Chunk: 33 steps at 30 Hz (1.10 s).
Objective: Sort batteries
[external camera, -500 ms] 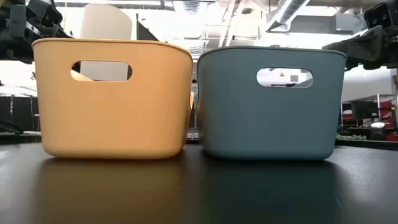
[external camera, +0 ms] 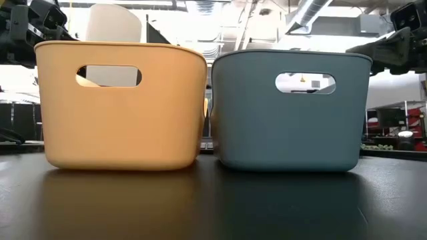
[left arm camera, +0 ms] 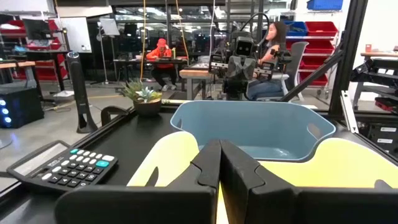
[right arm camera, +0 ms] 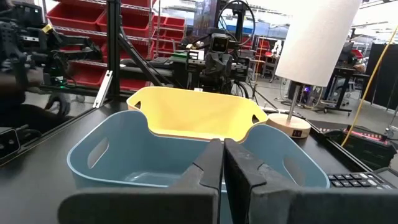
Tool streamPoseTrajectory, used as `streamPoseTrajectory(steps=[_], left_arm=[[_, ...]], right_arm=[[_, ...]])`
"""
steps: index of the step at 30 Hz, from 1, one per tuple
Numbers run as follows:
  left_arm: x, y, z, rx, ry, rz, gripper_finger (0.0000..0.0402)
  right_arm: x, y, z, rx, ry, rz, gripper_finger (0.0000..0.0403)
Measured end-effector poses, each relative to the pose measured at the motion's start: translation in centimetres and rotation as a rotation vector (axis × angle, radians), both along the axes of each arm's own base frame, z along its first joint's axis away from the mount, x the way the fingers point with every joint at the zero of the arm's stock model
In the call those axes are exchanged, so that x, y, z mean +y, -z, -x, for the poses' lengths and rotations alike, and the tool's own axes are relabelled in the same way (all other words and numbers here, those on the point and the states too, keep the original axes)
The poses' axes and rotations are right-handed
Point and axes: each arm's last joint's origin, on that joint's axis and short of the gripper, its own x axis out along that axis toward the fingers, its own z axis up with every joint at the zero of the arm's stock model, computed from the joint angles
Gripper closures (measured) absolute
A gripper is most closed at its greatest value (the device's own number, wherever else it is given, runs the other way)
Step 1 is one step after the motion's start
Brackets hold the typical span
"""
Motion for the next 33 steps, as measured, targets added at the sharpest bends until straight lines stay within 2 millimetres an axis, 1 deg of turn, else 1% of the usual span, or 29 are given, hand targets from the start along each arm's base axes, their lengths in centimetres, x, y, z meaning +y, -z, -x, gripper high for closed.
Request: streamPoseTrajectory(steps=[20, 24, 25, 26, 30, 31, 33], left_arm=[[0.0, 0.0, 0.0, 0.000, 0.000, 0.000, 0.0401], [0.0, 0.0, 0.0, 0.000, 0.001, 0.000, 0.0401], [0.0, 0.0, 0.0, 0.000, 0.000, 0.000, 0.0401], [0.0, 0.0, 0.0, 0.000, 0.000, 0.000, 0.0401], [0.0, 0.0, 0.0, 0.000, -0.001, -0.023, 0.0401], [0.0, -0.1, 0.0, -0.001, -0.003, -0.029, 0.0401], [0.0, -0.1, 0.0, -0.004, -0.005, -0.021, 0.0401]], right_arm=[[0.0, 0.0, 0.0, -0.001, 0.000, 0.000, 0.0369], [-0.1, -0.2, 0.0, -0.022, 0.027, 0.095, 0.0369], [-0.2, -0.4, 0.0, -0.046, 0.031, 0.075, 0.0369], [-0.2, -0.7, 0.0, -0.071, 0.026, 0.015, 0.0369], [-0.2, -1.9, 0.3, -0.191, -0.023, -0.349, 0.0369], [-0.2, -2.2, 0.3, -0.221, -0.033, -0.386, 0.0369], [-0.3, -3.0, 0.6, -0.311, -0.035, -0.381, 0.0369]])
